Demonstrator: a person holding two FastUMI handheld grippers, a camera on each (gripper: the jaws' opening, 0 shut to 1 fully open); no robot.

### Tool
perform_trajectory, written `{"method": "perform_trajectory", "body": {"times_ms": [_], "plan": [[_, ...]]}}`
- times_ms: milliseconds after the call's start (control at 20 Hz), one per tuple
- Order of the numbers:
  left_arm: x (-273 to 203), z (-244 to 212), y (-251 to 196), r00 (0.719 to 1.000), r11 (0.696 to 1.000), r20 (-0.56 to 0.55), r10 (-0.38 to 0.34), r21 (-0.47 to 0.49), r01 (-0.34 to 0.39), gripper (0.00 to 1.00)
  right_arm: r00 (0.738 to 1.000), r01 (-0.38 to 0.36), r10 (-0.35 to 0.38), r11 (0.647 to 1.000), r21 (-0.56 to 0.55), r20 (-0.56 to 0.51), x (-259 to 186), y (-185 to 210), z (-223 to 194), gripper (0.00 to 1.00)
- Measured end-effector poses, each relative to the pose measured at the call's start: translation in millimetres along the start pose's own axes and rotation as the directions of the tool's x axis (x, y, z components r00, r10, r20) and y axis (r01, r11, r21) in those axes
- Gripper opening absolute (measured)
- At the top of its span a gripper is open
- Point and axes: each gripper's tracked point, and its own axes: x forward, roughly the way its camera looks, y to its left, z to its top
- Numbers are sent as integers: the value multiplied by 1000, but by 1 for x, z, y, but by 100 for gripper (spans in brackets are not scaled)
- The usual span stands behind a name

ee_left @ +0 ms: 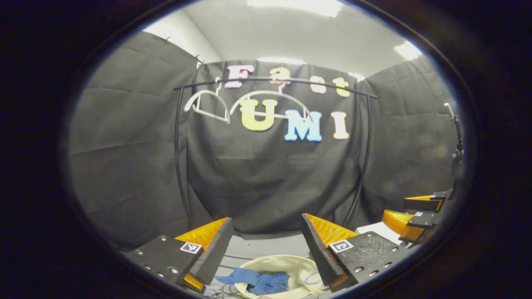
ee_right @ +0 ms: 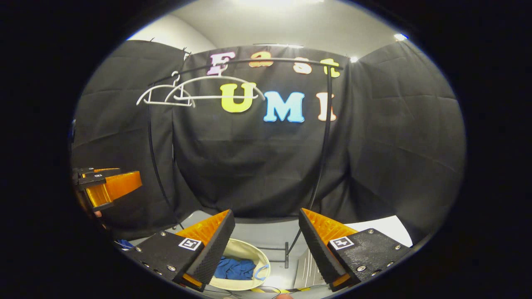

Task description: Grasp the clothes on the hanger with both hands and then place them into the laundry hamper below.

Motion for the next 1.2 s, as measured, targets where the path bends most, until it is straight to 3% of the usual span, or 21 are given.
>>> {"method": "perform_trajectory", "body": {"times_ms": [250,550,1200], "plan": [[-66,29,-6,994,999,101,34,23,-36,94,992,26,-30,999,37,120,-46,-32,34,96],[-115,45,-6,984,995,161,75,60,-85,94,978,70,-75,997,35,193,-98,-57,38,96],[-134,49,-12,978,991,189,86,87,-104,94,977,66,-76,996,57,200,-116,-64,41,95]]}}
